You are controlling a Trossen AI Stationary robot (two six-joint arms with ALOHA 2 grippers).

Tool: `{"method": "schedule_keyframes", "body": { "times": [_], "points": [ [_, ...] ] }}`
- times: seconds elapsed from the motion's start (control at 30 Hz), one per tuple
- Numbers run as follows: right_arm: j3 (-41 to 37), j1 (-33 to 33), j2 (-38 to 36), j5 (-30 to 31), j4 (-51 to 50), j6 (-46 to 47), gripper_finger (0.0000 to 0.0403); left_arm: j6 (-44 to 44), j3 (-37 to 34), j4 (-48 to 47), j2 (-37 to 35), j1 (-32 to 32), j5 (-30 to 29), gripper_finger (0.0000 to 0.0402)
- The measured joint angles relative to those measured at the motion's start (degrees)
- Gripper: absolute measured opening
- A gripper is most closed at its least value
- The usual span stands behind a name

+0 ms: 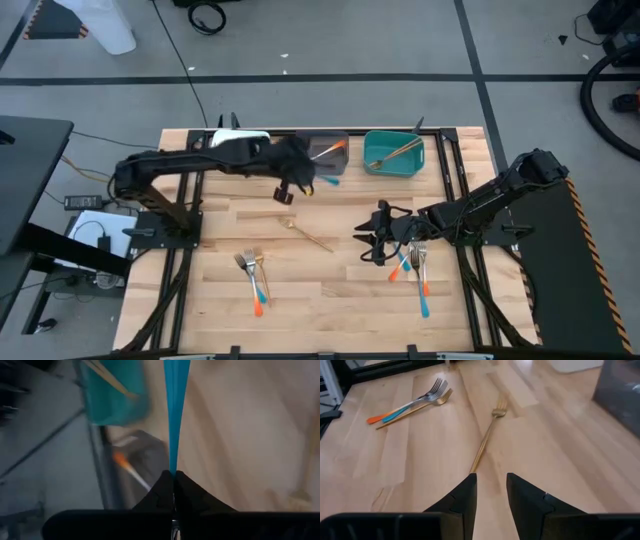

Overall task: Sort silverware by color (type)
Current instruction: Put the blue fork into the white bin

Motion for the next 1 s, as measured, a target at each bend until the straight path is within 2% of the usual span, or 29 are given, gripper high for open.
{"method": "schedule_keyframes", "body": {
  "times": [0.43,0.73,1.0],
  "points": [
    [0.0,-0.2,0.0,1.5,1.3,-2.8,0.0116,-3.5,0.1,14.9,-9.7,8.2,3.8,0.0008],
    [0.0,-0.2,0.0,1.5,1.6,-2.8,0.0116,-10.3,0.1,18.4,-15.0,11.2,4.9,0.0009],
    [0.0,-0.2,0.0,1.5,1.7,-3.0,0.0116,-10.7,0.1,20.7,-18.9,13.1,4.9,0.0009]
  ]
}}
